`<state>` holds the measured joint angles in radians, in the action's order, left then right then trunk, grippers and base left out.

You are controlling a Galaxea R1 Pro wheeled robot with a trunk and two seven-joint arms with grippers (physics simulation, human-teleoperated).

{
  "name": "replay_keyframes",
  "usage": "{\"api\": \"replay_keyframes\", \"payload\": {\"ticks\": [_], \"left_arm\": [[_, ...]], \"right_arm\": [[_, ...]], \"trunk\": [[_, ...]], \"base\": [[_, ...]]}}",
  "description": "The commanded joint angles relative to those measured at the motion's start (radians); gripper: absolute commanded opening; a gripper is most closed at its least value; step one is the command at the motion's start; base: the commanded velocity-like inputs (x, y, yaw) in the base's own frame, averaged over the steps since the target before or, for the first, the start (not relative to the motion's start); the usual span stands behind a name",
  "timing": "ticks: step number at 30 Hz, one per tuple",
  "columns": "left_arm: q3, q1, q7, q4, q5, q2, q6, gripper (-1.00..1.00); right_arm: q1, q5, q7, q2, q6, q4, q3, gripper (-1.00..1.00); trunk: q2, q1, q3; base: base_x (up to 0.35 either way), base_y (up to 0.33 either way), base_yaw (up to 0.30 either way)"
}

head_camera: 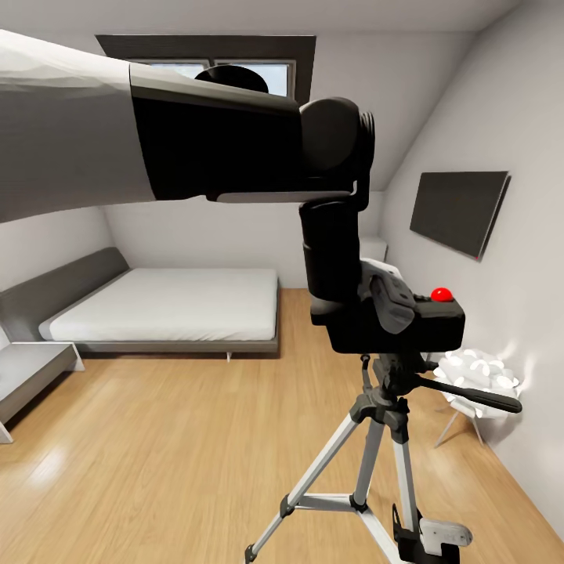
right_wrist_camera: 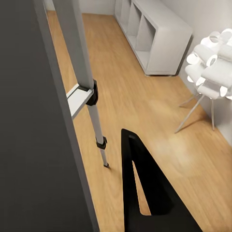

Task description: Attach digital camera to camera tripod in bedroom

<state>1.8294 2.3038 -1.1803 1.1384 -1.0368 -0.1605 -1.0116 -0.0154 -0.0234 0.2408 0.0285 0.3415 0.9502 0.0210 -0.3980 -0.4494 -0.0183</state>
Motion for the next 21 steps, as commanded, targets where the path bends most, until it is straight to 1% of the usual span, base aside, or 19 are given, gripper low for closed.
{"api": "replay_keyframes", "payload": {"ticks": [1, 2, 4, 5, 8, 10, 15, 21], "left_arm": [[-0.004, -0.004, 0.003, -0.006, -0.009, 0.005, 0.001, -1.00], [0.000, -0.010, 0.010, 0.000, -0.005, 0.010, 0.003, -1.00], [0.006, -0.015, 0.025, 0.009, 0.001, 0.008, 0.006, -1.00], [0.011, -0.011, 0.026, 0.012, 0.004, 0.007, 0.007, -1.00], [0.023, -0.001, 0.014, 0.010, 0.012, 0.005, 0.011, -1.00], [0.026, 0.001, 0.022, -0.001, 0.021, 0.004, 0.013, -1.00], [0.028, 0.003, 0.053, -0.030, 0.047, 0.004, 0.013, -1.00], [0.025, 0.003, 0.074, -0.064, 0.050, -0.001, 0.013, -1.00]], "right_arm": [[0.000, -0.008, 0.003, -0.005, 0.006, -0.005, 0.008, -1.00], [0.000, -0.015, 0.003, -0.011, 0.012, -0.008, 0.013, -1.00], [0.000, -0.027, 0.003, -0.022, 0.014, -0.007, 0.019, -1.00], [0.000, -0.026, 0.003, -0.027, 0.013, -0.008, 0.018, -1.00], [0.000, -0.020, 0.003, -0.032, 0.012, -0.008, 0.017, -1.00], [0.000, -0.024, 0.003, -0.037, 0.012, -0.008, 0.020, -1.00], [0.000, -0.028, 0.003, -0.040, 0.012, -0.008, 0.022, -1.00], [0.000, -0.029, 0.003, -0.041, 0.013, -0.008, 0.023, -1.00]], "trunk": [[-0.002, -0.001, -0.002], [-0.002, -0.001, -0.002], [-0.002, -0.001, -0.002], [-0.002, -0.001, -0.002], [-0.002, -0.001, -0.002], [-0.002, -0.001, -0.002], [-0.002, -0.001, -0.002], [-0.002, -0.001, -0.002]], "base": [[0.000, 0.000, 0.000], [0.000, 0.000, 0.000], [0.000, 0.000, 0.000], [0.000, 0.000, 0.000], [0.000, 0.000, 0.000], [0.000, 0.000, 0.000], [0.000, 0.000, 0.000], [0.000, 0.000, 0.000]]}}
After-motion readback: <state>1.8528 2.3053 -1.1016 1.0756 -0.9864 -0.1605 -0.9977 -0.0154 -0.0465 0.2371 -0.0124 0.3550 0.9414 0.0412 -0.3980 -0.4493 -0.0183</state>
